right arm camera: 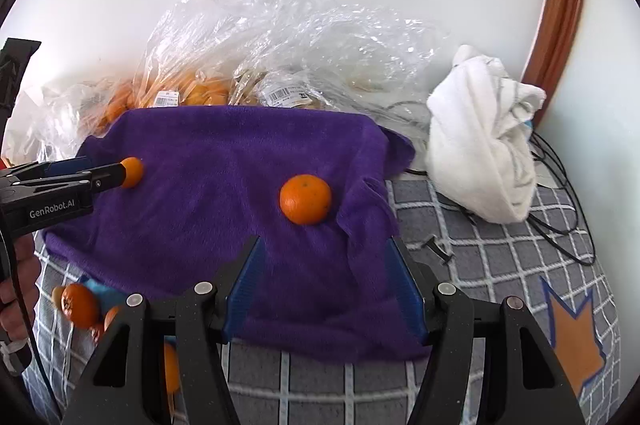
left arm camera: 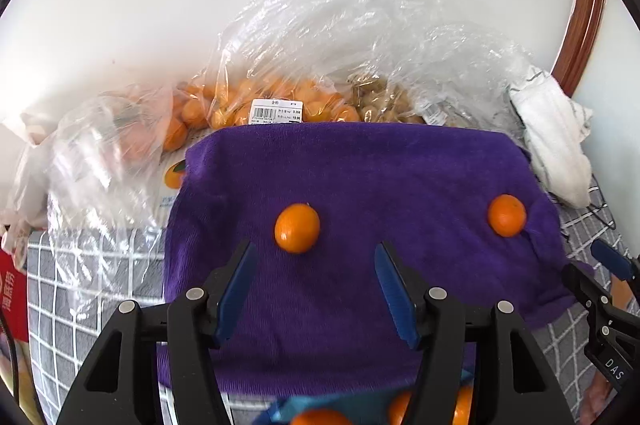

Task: Organize fruits
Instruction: 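Open both tools to set the oranges down on the purple towel, then grasp a small yellow-green fruit with the right tool while the left tool withdraws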

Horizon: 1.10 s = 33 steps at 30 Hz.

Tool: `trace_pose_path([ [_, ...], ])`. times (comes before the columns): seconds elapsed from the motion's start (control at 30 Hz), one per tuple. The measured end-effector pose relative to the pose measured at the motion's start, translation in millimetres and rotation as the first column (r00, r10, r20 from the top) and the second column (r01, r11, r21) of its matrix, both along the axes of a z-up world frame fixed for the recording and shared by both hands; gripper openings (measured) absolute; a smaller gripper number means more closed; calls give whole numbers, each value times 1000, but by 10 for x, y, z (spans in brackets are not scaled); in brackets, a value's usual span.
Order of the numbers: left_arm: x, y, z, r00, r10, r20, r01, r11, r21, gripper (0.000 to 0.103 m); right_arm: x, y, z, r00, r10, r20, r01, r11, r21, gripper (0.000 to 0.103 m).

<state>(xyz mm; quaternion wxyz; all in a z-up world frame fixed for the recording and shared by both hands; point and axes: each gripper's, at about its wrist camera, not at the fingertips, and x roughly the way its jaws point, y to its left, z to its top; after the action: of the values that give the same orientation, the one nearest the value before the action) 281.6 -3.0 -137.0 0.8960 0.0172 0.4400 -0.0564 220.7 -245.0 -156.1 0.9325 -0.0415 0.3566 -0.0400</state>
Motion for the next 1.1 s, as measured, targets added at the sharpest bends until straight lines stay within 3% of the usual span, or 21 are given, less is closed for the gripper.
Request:
trace_pose_path([
  [0.2,-381,147,180,999,34,36,-35,999,3,59,-365,19,29,999,-43,20,43,999,13,61],
  [0.33,-611,337,259,997,66,48,-64,997,-44,59,-534,74,-3,999,-23,-22,24,999,22,61],
  [0.5,-947,612,339,991,116,64,-113,992,-51,59,-773,175,-82,999,27,-44,-24,997,73,61],
  [0.63,-1130,794,330,988,149,39,-146,986,-78,59,-963,343,-184,995,87,-40,-82,989,120,61],
  [0.73,-1277,895,300,983,174,61,-170,983,-62,59,-1125,570,-307,986,163,-26,-159,982,97,48],
  [0.83,-1432,1001,247,979,189,82,-184,981,-68,58,-1265,808,-473,974,224,-29,-221,972,78,43],
  [1.1,-1649,1189,49,976,205,67,-200,977,-72,58,-1387,1080,-867,957,280,-73,-270,956,117,43],
])
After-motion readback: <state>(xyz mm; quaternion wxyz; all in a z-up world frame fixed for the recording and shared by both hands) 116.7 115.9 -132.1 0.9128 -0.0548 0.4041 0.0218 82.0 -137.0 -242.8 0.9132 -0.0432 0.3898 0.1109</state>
